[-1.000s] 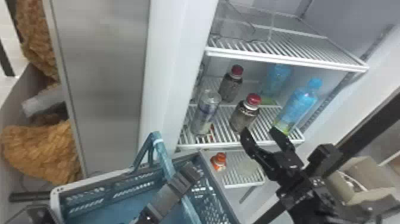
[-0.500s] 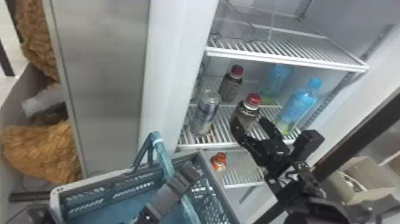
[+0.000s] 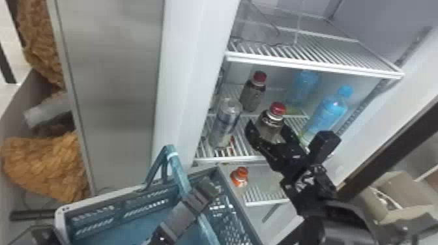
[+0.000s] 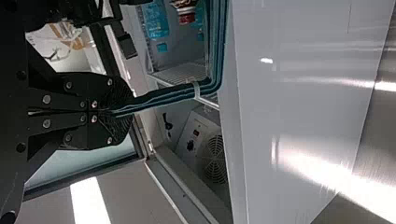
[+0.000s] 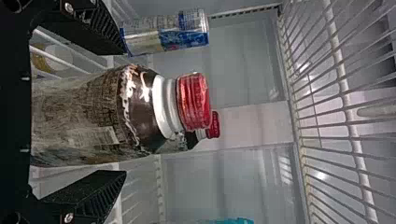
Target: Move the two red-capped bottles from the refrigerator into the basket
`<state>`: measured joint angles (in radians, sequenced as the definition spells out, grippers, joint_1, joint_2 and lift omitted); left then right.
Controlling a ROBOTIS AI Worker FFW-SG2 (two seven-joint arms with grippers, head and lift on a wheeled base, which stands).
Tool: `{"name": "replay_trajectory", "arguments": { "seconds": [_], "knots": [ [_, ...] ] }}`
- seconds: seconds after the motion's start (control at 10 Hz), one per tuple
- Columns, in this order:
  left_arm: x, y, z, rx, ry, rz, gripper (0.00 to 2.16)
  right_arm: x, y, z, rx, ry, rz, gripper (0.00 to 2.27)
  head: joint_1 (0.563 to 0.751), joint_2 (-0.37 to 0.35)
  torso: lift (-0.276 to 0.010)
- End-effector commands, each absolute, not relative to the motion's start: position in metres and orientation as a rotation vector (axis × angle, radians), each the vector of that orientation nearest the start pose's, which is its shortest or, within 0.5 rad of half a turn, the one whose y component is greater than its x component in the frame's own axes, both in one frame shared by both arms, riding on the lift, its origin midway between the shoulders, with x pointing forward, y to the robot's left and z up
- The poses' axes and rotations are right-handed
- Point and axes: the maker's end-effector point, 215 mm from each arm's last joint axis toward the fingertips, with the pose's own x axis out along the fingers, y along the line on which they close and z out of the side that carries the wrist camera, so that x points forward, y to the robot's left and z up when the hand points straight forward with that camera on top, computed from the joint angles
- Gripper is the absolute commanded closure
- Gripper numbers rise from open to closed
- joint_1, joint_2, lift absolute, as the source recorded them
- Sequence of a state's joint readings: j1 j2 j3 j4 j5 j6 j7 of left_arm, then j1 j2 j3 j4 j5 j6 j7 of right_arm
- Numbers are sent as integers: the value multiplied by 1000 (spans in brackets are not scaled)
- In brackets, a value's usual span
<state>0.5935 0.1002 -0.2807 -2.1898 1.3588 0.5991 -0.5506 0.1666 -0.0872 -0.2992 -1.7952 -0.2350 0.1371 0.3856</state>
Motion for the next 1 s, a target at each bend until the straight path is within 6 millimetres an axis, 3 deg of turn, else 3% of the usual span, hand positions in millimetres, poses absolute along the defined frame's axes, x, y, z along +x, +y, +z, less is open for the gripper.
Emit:
{"name": "replay_trajectory", "arguments": {
  "seconds": [0.0, 0.2, 0.3, 0.4, 0.5, 0.6, 0.9],
  "knots": [
    [274, -52, -210, -1521, 305, -1115, 1204, 539, -338, -323, 103, 13, 121, 101, 695, -350, 0],
    [273, -52, -210, -1525, 305, -1117, 1204, 547, -337, -324, 108, 16, 127, 193, 695, -350, 0],
    [273, -52, -212, -1527, 309, -1113, 1204, 549, -337, -328, 117, 25, 131, 433, 695, -350, 0],
    [273, -52, -212, -1527, 309, -1113, 1204, 551, -329, -334, 131, 47, 150, 920, 695, -350, 0],
    [273, -51, -210, -1528, 304, -1114, 1204, 550, -328, -334, 128, 48, 151, 1156, 695, -350, 0],
    [273, -52, -211, -1529, 306, -1112, 1204, 550, -327, -331, 112, 44, 153, 1280, 695, -350, 0],
    [273, -52, -211, -1529, 306, -1112, 1204, 532, -324, -312, 97, 9, 162, 1276, 695, -350, 0]
  ]
}}
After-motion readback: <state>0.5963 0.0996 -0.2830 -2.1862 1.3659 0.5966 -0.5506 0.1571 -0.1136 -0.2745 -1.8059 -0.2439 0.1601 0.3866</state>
